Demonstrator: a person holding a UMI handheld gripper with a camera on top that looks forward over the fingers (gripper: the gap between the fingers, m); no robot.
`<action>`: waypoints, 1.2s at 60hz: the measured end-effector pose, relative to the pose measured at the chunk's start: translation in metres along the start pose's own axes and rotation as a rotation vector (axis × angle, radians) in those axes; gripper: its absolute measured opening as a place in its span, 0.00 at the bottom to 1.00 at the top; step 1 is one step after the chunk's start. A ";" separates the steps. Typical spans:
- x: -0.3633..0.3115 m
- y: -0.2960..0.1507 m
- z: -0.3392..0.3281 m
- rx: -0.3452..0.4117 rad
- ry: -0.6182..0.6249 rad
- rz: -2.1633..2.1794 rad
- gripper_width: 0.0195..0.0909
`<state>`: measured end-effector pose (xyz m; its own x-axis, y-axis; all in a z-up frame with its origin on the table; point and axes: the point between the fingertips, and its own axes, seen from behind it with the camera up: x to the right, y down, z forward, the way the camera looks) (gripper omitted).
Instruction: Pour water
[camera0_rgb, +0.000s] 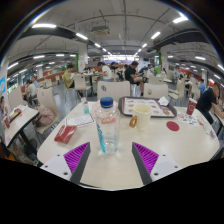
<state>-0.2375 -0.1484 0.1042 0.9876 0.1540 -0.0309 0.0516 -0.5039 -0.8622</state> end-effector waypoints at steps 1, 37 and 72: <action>-0.003 -0.005 0.007 0.012 0.004 0.004 0.91; -0.006 -0.028 0.120 0.104 0.099 0.015 0.32; -0.014 -0.222 0.146 0.225 -0.342 1.053 0.29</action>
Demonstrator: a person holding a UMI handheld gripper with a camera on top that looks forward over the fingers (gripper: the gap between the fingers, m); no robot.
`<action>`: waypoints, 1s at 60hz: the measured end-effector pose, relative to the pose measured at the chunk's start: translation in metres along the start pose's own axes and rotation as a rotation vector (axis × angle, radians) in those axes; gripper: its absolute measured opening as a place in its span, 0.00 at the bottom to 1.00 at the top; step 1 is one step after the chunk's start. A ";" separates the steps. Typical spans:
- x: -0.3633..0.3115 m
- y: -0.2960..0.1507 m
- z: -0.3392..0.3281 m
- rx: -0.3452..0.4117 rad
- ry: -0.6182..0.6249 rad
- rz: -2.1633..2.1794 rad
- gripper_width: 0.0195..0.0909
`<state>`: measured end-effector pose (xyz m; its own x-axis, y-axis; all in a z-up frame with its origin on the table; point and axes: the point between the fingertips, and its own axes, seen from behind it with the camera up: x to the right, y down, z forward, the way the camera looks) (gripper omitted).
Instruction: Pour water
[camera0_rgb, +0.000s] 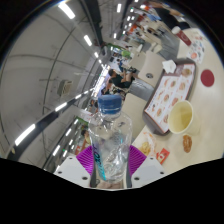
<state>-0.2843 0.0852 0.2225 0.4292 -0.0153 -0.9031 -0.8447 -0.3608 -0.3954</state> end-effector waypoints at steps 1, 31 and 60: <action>0.001 -0.003 0.004 -0.004 -0.012 0.062 0.29; 0.050 -0.006 0.042 -0.085 -0.076 0.887 0.29; -0.007 -0.126 -0.011 -0.034 -0.001 -0.352 0.29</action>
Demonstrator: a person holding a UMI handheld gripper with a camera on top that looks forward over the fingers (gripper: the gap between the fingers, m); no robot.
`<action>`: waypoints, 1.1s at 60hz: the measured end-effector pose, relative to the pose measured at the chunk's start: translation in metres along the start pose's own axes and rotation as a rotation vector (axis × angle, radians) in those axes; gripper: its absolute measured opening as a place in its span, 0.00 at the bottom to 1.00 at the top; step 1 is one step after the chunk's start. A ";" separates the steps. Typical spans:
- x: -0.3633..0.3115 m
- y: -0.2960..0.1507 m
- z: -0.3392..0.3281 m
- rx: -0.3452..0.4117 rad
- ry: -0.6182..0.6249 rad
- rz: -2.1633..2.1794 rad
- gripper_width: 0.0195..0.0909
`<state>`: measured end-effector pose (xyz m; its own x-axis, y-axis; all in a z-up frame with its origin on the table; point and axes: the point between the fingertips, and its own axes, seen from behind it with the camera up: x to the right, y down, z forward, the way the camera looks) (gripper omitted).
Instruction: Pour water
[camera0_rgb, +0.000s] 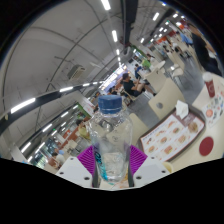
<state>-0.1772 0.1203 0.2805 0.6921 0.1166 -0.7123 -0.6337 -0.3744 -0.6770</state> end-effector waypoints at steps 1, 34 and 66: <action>0.003 -0.008 -0.002 0.010 0.006 -0.050 0.29; 0.290 -0.051 -0.034 -0.081 0.313 -0.702 0.29; 0.333 -0.012 -0.046 -0.143 0.382 -0.683 0.57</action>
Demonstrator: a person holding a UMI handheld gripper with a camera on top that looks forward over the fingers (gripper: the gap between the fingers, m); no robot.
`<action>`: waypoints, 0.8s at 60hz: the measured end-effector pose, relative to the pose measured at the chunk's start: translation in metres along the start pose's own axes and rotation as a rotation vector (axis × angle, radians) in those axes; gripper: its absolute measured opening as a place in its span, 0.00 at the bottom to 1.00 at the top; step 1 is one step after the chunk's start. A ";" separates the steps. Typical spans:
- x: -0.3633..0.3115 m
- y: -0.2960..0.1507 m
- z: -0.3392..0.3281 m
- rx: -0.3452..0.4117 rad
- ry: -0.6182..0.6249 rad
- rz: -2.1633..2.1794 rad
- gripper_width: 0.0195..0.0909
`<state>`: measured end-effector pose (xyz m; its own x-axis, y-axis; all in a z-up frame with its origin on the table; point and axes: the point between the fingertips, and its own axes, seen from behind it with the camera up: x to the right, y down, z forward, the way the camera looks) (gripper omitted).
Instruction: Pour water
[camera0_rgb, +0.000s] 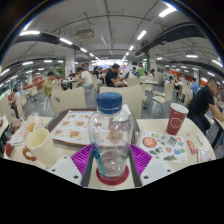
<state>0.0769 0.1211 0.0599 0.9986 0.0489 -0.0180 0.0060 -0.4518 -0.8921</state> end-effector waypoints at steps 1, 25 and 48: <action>0.000 0.002 -0.001 -0.016 0.004 -0.002 0.64; -0.048 0.021 -0.150 -0.211 0.095 -0.005 0.92; -0.108 0.017 -0.246 -0.231 0.118 0.008 0.92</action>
<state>-0.0186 -0.1113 0.1581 0.9977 -0.0540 0.0404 -0.0039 -0.6437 -0.7652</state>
